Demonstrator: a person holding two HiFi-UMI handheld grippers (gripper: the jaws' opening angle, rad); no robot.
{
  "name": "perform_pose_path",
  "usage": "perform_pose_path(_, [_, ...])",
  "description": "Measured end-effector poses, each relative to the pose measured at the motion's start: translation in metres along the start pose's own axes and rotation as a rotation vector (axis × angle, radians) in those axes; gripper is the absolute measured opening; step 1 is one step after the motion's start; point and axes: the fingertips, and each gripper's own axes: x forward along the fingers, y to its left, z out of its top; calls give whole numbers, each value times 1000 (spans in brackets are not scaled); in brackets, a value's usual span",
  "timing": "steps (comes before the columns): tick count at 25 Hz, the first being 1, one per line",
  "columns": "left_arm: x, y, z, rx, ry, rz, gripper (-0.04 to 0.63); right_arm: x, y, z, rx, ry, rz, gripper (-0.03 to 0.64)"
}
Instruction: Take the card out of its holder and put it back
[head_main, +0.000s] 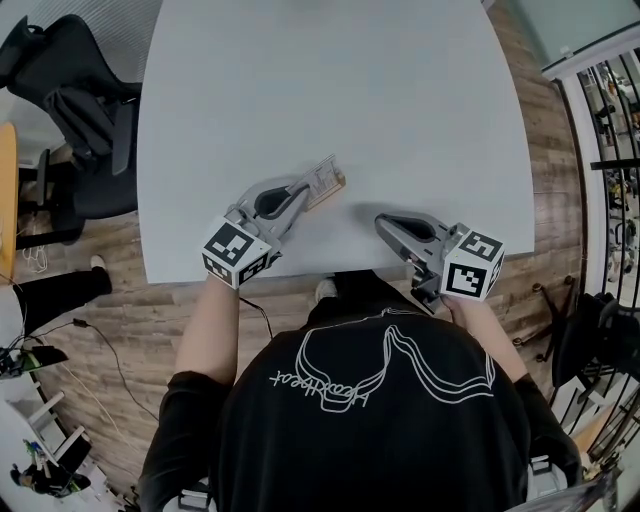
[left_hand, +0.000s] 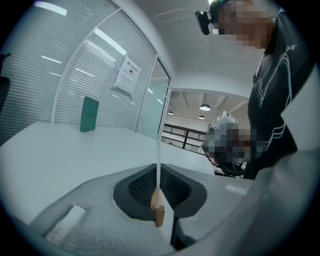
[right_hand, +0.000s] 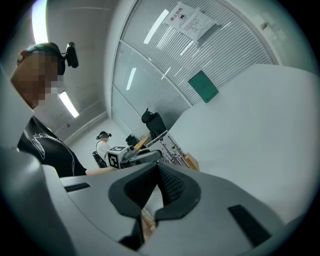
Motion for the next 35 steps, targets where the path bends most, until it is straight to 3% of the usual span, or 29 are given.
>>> perform_pose_path(27, [-41, -33, 87, 89, -132, 113, 25, -29, 37, 1, -56, -95, -11, 9])
perform_pose_path(31, [-59, -41, 101, 61, -135, 163, 25, -31, 47, 12, -81, -132, -12, 9])
perform_pose_path(35, [-80, -53, 107, -33, -146, 210, 25, -32, 63, 20, -111, -164, -1, 9])
